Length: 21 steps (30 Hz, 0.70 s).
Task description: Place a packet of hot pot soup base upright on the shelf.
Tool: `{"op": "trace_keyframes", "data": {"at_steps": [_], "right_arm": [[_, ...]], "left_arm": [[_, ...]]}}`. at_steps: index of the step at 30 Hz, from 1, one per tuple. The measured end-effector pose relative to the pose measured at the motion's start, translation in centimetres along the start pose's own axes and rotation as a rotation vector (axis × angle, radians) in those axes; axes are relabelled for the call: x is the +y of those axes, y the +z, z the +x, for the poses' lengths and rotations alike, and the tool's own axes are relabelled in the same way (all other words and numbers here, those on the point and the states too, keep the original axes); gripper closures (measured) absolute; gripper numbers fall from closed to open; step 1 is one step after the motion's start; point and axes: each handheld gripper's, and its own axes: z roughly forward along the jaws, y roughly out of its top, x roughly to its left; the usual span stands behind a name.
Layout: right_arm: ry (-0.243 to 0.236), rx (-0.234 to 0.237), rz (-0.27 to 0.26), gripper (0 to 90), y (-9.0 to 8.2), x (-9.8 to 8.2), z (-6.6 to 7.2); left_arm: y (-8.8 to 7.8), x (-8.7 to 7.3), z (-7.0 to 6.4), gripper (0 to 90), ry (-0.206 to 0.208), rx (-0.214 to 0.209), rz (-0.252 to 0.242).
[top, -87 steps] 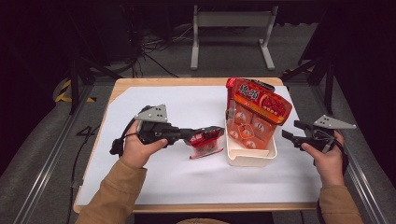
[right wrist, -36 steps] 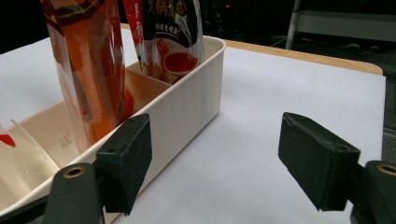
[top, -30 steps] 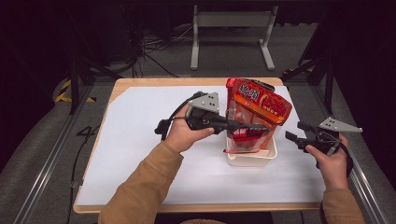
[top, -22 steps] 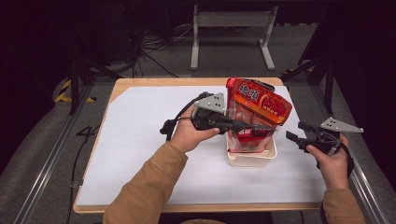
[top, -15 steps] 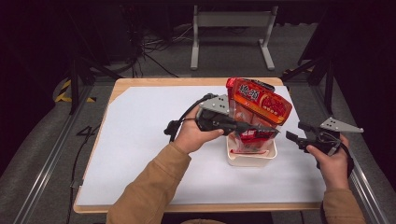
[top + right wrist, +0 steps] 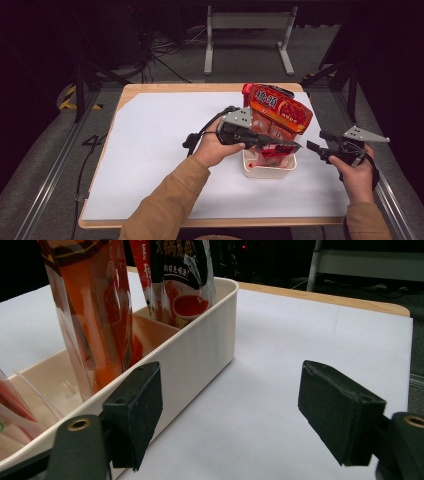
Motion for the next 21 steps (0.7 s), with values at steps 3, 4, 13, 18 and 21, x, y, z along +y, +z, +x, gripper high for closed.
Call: {"op": "trace_keyframes", "data": {"at_steps": [3, 4, 13, 18, 21], "right_arm": [[0.001, 0.002, -0.002, 26.5, 0.0, 0.0, 0.0], [0.001, 0.002, -0.002, 26.5, 0.0, 0.0, 0.0], [0.002, 0.005, 0.000, 26.4, 0.1, 0.0, 0.0], [0.000, 0.007, 0.004, 26.4, 0.3, 0.0, 0.0], [0.001, 0.010, 0.006, 26.3, 0.4, 0.1, 0.1]], "left_arm": [[0.3, -0.3, 0.1, 90.0, 0.001, -0.002, 0.000], [0.3, -0.3, 0.1, 89.9, 0.001, -0.002, 0.000], [1.0, -1.8, 0.5, 89.5, -0.036, -0.001, 0.015], [1.1, -2.2, 0.7, 89.4, -0.048, -0.003, 0.023], [1.1, -2.4, 0.8, 88.9, -0.057, -0.003, 0.026]]}}
